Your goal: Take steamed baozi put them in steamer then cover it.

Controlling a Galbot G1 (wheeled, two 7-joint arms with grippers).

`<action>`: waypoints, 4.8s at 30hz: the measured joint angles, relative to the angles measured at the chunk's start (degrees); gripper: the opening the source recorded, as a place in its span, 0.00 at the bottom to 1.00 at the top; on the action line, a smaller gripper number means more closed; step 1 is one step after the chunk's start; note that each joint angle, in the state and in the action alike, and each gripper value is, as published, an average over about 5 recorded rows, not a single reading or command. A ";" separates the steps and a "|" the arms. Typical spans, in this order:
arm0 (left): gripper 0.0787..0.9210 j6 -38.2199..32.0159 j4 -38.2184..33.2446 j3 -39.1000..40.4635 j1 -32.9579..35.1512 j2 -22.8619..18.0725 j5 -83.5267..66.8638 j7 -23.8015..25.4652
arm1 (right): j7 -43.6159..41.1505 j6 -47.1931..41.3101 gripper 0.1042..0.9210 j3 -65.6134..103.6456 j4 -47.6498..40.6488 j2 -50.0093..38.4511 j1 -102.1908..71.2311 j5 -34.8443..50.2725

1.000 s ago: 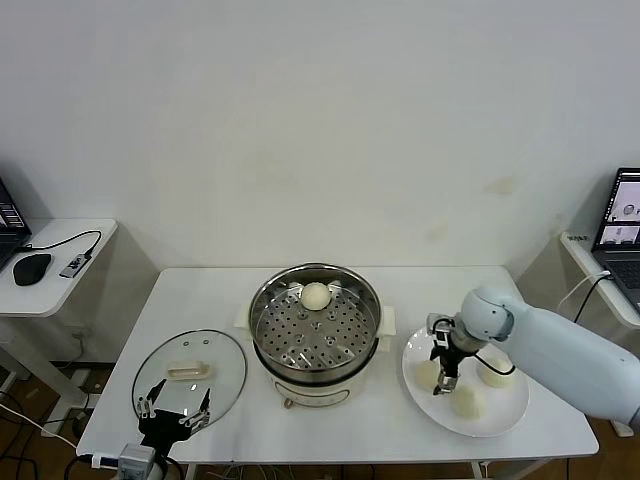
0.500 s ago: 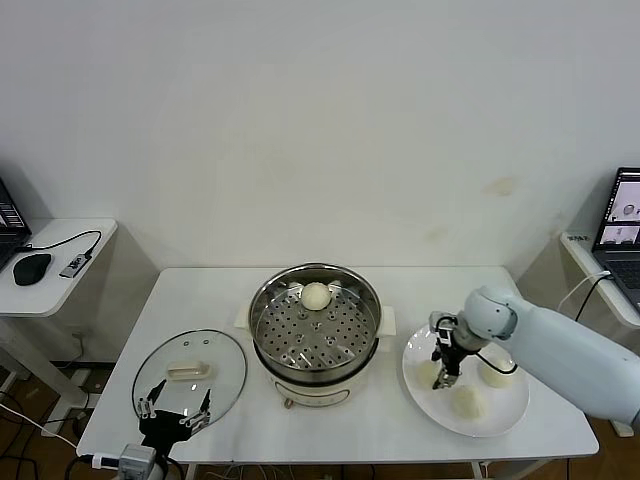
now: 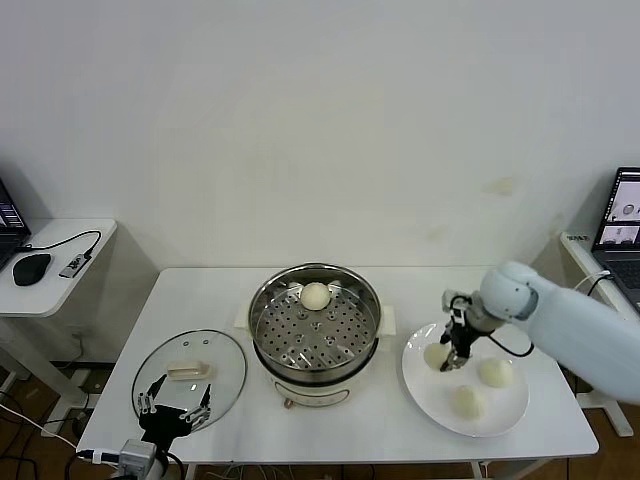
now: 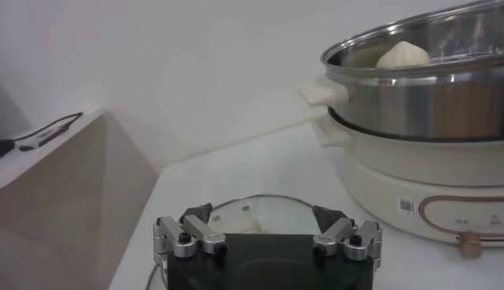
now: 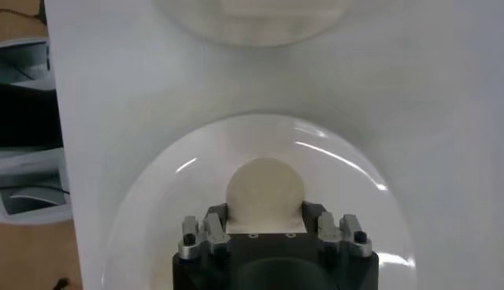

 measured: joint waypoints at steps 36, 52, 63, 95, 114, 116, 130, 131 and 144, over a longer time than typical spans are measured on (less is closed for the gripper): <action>0.88 1.56 -7.16 -1.31 1.41 -1.55 0.23 0.05 | -6.28 -5.23 0.59 -19.98 -13.19 34.59 28.97 13.54; 0.88 1.62 -7.82 -0.58 1.42 -1.72 -0.13 -0.01 | -4.78 -5.89 0.59 -19.27 -22.60 46.65 22.57 9.66; 0.88 1.62 -6.87 -0.52 0.91 -1.16 -0.60 -0.01 | -3.39 -5.91 0.59 -19.04 -26.79 50.60 18.98 8.53; 0.88 1.62 -7.19 -0.07 1.38 -1.62 -0.51 0.15 | -3.00 -5.68 0.88 -15.95 -17.59 41.12 21.03 8.99; 0.88 2.15 -6.02 0.69 1.42 -1.05 -0.21 0.43 | -9.05 -0.41 0.88 -13.29 3.25 7.38 22.26 4.04; 0.88 2.19 -6.25 0.93 1.53 -1.26 -0.10 0.43 | -9.64 0.16 0.88 -11.98 4.22 4.48 20.28 2.75; 0.88 2.83 -6.28 1.42 2.43 -1.16 0.86 0.82 | -11.56 3.55 0.88 1.01 7.25 -5.38 -0.63 -9.18; 0.88 2.85 -6.27 1.38 2.54 -1.10 0.91 0.83 | -11.53 3.59 0.88 1.97 7.35 -5.61 -2.06 -9.85; 0.88 3.31 -5.14 1.68 2.32 -1.25 1.05 1.08 | -10.06 3.74 0.88 9.09 6.40 -6.30 -13.92 -14.07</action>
